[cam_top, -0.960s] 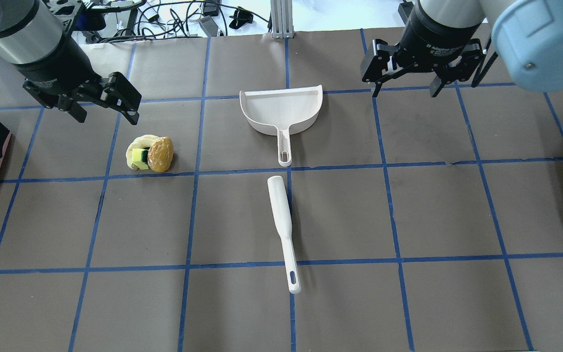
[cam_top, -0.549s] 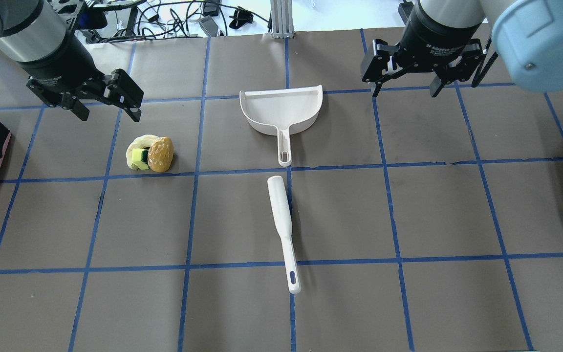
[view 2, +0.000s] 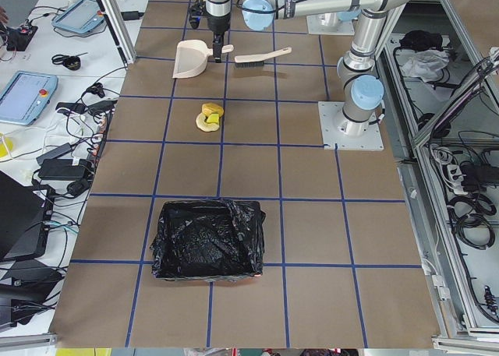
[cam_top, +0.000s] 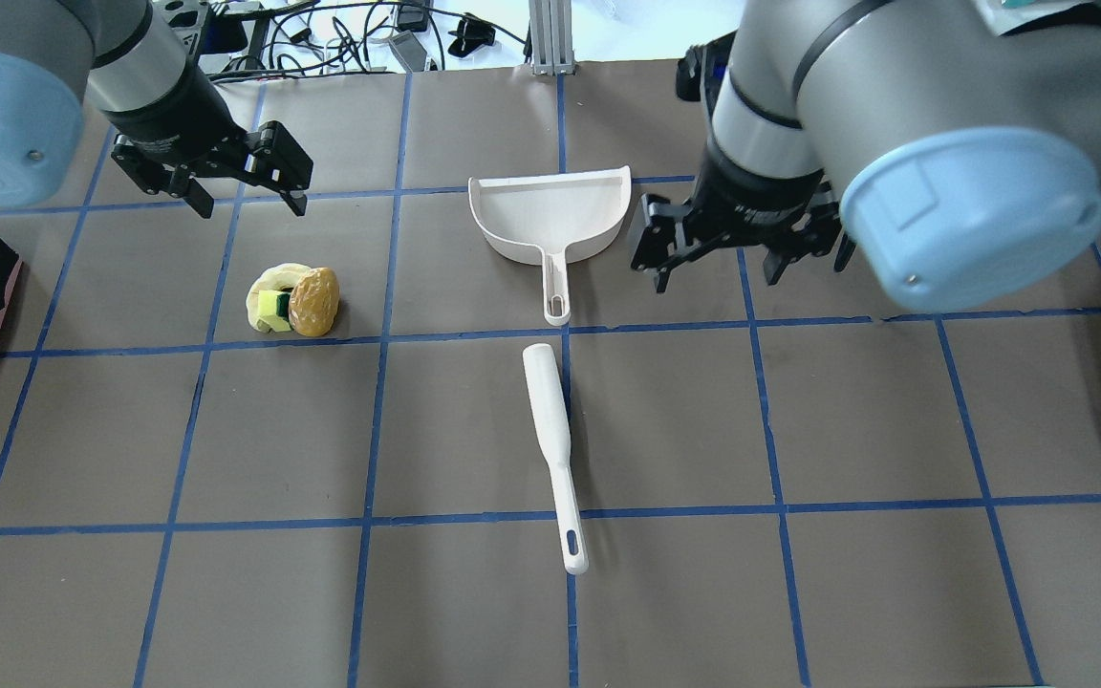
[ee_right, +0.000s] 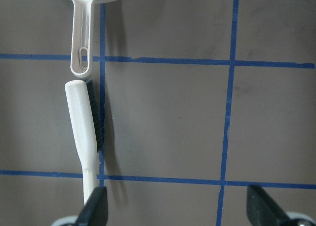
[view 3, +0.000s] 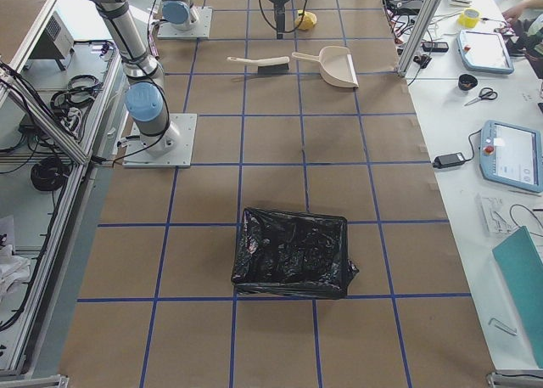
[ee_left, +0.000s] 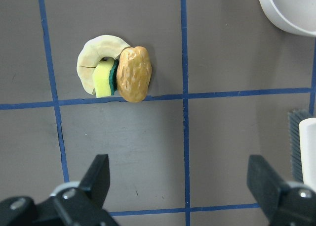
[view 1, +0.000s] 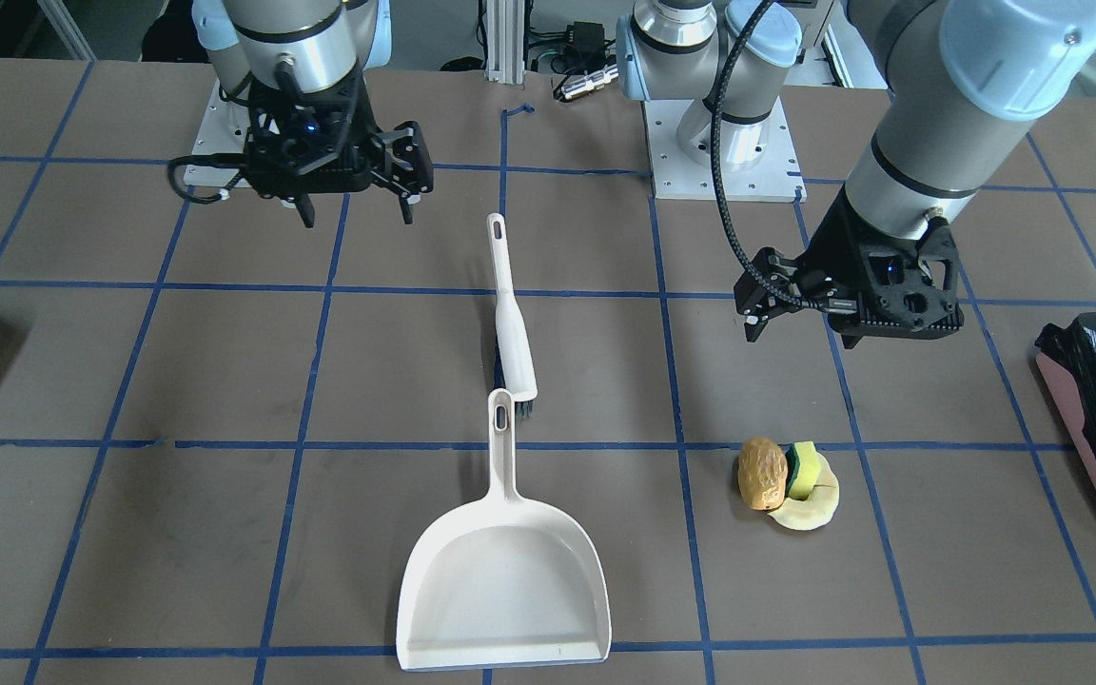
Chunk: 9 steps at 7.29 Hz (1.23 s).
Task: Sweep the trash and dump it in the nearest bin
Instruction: 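Reach the left gripper to the dustpan handle while the right reaches the brush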
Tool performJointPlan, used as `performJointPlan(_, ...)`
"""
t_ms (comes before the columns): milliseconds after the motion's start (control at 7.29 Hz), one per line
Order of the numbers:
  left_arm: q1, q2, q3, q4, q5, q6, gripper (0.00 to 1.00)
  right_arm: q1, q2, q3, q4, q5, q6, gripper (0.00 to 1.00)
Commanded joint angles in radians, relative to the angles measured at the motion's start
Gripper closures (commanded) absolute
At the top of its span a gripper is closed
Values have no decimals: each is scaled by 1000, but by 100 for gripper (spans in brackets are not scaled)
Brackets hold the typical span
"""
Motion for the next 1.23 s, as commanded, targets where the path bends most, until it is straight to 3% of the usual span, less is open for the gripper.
performJointPlan(0,-47,-71,5,64,2,-66,0,144,17,106,-7,-2,64,0)
performJointPlan(549,-82,-276,152,162,-11,-163,0,289,135,255,-282,1,67,0)
performJointPlan(823,-116,-370,216,199,-17,-212,0,300,166,311,-312,3,68,0)
performJointPlan(1097,-237,-431,261,198,-6,-298,0,307,221,330,-367,4,74,0)
